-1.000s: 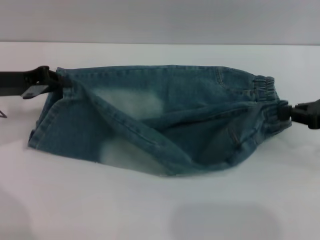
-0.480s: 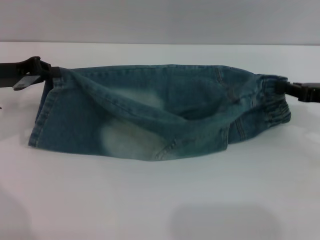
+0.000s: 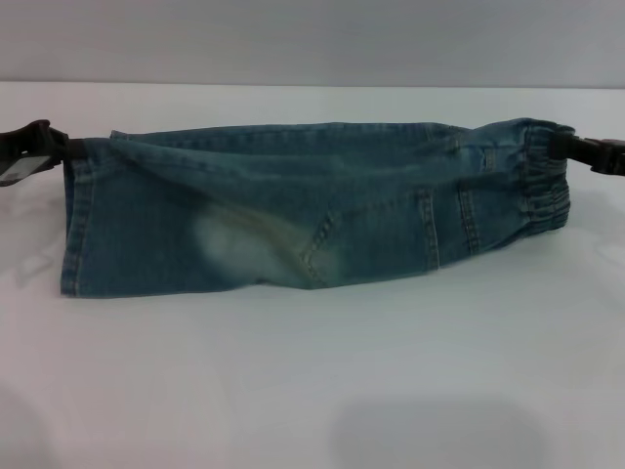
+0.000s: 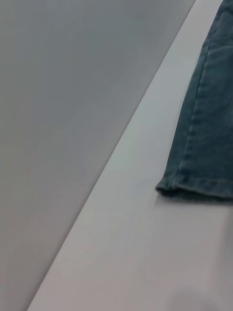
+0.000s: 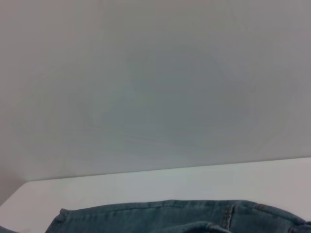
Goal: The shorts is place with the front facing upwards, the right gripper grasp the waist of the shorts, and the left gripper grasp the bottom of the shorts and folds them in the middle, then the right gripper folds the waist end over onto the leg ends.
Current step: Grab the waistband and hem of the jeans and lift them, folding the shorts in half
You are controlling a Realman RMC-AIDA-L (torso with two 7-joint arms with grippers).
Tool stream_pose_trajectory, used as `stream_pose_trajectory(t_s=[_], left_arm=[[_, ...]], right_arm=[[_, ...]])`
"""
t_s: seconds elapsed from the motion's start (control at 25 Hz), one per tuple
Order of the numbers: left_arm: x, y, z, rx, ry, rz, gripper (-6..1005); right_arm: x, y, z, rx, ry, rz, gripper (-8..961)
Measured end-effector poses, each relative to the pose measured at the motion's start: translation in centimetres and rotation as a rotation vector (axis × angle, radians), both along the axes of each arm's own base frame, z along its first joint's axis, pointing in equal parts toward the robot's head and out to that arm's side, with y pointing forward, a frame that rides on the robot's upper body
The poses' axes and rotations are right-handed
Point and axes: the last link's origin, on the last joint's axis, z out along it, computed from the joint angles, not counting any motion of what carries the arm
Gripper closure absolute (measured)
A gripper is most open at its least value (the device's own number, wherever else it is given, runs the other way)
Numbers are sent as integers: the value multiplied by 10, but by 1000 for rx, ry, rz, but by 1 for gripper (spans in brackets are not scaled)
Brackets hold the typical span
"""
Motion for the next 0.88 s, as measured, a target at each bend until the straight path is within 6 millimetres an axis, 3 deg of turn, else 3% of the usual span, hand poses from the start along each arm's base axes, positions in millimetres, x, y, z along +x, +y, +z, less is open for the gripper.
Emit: stream_pose_trajectory(t_s=[0.48, 0.88], left_arm=[[-10, 0, 7, 30, 28, 27, 980], [4, 8, 4, 22, 34, -19, 980]], right_arm=[[7, -3, 7, 7, 11, -31, 953], [-5, 3, 11, -5, 22, 8, 953]])
